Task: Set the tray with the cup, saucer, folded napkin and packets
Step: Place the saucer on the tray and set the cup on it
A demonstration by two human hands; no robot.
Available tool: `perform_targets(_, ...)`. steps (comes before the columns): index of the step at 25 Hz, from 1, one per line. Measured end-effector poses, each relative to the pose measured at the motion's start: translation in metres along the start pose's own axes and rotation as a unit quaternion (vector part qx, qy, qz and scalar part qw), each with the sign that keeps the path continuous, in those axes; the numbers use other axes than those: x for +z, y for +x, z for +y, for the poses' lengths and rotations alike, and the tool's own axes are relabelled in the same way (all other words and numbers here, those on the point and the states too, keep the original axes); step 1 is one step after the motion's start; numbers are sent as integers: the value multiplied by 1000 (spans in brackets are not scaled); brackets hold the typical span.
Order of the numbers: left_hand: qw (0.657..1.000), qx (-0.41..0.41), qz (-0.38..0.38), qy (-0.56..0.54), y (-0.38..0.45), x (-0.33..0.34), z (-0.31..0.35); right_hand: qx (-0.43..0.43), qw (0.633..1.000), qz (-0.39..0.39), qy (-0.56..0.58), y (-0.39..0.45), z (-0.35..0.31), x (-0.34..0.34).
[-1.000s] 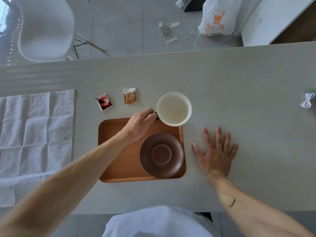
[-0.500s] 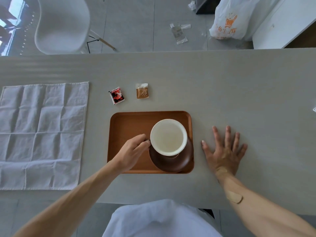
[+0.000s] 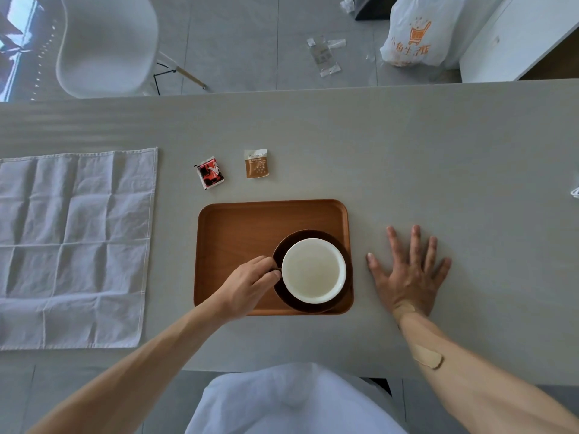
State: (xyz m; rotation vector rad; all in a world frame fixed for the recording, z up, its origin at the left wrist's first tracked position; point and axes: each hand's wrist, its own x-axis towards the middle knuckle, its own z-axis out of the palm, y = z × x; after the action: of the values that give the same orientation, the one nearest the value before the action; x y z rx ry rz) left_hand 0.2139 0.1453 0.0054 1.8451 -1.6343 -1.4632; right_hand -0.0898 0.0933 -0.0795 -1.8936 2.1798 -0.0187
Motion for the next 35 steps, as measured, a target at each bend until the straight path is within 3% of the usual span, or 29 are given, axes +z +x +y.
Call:
perform_targets(9,979,29,8,201,0,-5,-4,4,1000,-16,5,-1,-3,-6)
perform_targets(16,965,88,70,239,-5,2,-12,3,1000,-15,6,-1,-2,-6)
perform_targets(35,981,67,92,157,-4,13,-20,9,1000,-19,-2,-2,-4,-8)
